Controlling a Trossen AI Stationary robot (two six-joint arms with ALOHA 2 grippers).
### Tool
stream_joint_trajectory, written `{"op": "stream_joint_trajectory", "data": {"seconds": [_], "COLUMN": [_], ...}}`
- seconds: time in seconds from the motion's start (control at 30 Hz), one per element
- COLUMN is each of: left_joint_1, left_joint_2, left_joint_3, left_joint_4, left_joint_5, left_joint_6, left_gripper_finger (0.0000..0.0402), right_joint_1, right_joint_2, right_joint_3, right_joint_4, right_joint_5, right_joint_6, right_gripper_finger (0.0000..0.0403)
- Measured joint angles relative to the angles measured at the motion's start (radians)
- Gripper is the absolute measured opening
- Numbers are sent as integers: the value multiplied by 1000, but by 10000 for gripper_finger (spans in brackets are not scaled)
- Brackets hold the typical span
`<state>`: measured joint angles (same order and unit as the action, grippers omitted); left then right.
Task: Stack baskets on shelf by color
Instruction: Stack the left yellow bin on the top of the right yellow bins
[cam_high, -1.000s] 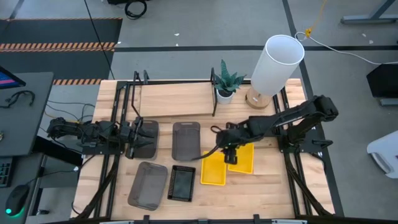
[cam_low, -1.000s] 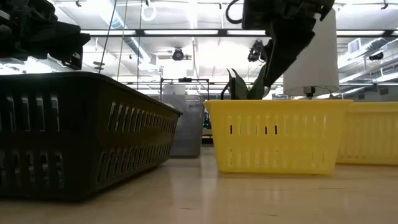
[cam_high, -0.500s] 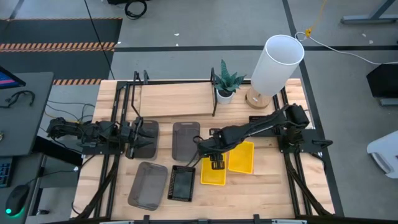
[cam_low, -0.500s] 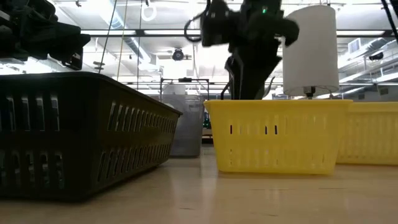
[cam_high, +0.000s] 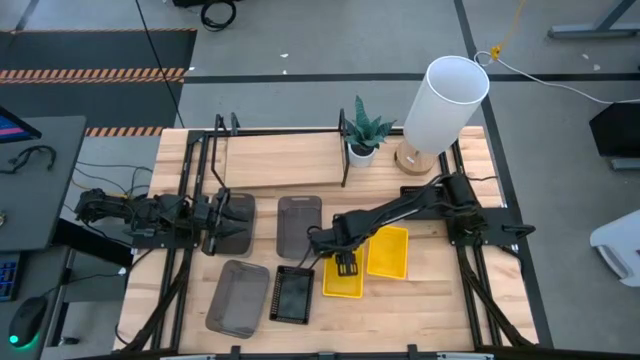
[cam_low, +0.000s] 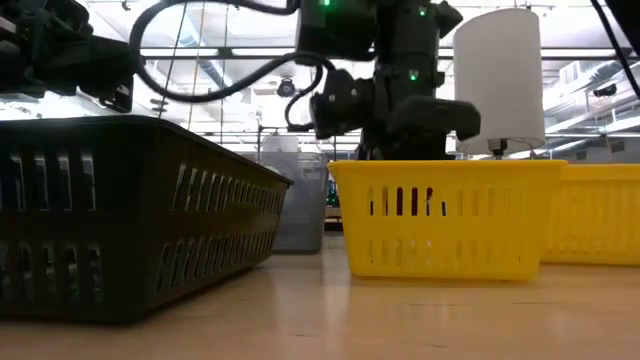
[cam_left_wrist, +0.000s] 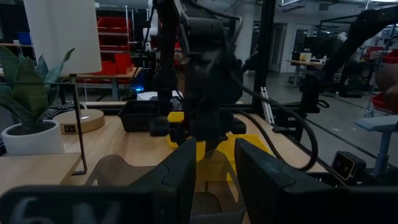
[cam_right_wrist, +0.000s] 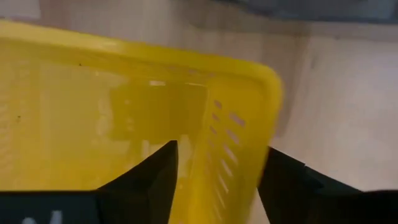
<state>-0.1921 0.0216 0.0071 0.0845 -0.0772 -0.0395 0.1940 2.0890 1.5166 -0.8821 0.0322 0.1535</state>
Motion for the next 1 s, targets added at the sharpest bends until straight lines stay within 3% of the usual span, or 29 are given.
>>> {"op": "stream_joint_trajectory", "data": {"seconds": [0.5, 0.87, 1.0], "left_joint_1": [0, 0, 0], "left_joint_2": [0, 0, 0], "left_joint_3": [0, 0, 0], "left_joint_4": [-1, -2, -2], "left_joint_5": [0, 0, 0], "left_joint_6": [0, 0, 0], "left_gripper_finger": [117, 117, 117], "right_joint_1": [-5, -15, -16], "right_joint_2": [-64, -312, -424], "right_joint_3": [-5, -5, -39], "right_joint_4": [-64, -111, -163], "right_joint_5": [-15, -24, 49], "right_joint_6": [1, 6, -56], "right_gripper_finger": [10, 6, 6]}}
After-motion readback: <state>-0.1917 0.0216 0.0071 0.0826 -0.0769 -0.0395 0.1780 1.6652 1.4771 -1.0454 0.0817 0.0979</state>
